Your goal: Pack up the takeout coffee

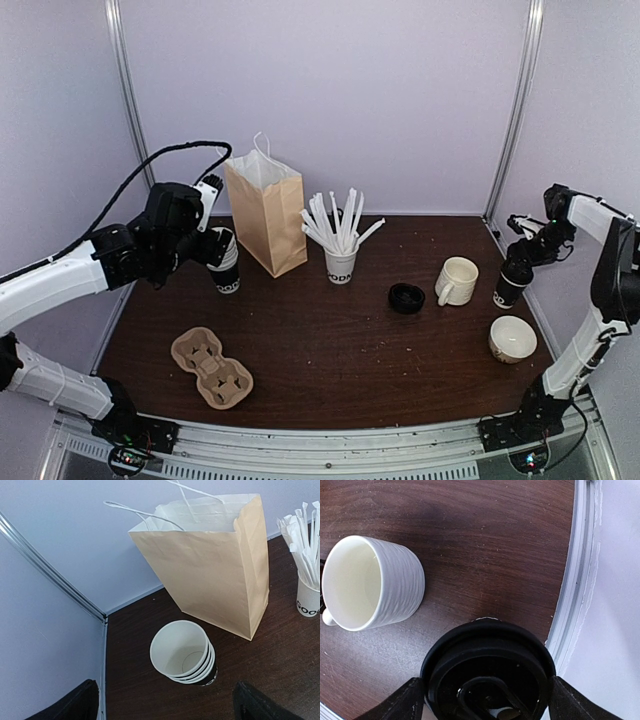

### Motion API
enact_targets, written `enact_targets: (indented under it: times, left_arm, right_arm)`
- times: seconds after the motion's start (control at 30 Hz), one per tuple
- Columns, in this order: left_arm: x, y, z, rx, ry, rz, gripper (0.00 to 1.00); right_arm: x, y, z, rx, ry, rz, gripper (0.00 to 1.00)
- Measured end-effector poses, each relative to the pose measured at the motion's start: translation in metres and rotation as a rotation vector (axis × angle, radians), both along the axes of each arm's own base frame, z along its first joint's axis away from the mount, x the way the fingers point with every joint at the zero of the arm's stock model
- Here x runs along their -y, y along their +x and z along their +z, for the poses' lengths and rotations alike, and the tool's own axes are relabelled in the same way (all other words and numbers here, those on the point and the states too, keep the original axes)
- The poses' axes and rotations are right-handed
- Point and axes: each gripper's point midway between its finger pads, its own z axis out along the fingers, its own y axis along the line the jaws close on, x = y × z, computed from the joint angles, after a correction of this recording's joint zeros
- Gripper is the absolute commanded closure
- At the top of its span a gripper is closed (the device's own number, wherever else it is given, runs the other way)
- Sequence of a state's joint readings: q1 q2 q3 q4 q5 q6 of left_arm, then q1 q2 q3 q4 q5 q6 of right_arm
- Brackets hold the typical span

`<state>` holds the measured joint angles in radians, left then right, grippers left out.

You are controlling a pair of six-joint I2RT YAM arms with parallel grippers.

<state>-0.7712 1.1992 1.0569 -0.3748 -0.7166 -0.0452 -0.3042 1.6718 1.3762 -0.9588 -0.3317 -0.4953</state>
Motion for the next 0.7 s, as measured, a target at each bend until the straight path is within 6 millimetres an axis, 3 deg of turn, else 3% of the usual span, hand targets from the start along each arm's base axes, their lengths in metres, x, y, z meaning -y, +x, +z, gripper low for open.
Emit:
enact_targets:
  times: [0.13, 0.3, 0.5, 0.6, 0.7]
  left_arm:
    - [0.003, 0.001, -0.001, -0.007, -0.007, -0.007, 0.02]
    - [0.014, 0.003, 0.009, -0.037, -0.051, -0.032, 0.02]
    - [0.017, 0.016, 0.059, -0.010, -0.180, 0.003, 0.15]
    - [0.011, 0.030, 0.092, 0.028, -0.284, 0.051, 0.23]
    - [0.013, 0.049, 0.110, 0.033, -0.367, 0.084, 0.26]
  right_arm:
    - [-0.003, -0.007, 0.006, 0.005, 0.003, 0.004, 0.07]
    - [-0.009, -0.013, 0.036, 0.079, 0.003, 0.006, 0.07]
    - [-0.018, -0.018, 0.059, 0.149, 0.028, 0.000, 0.09]
    - [-0.025, -0.022, 0.066, 0.177, 0.037, 0.000, 0.10]
    - [-0.037, -0.024, 0.076, 0.220, 0.040, 0.014, 0.11]
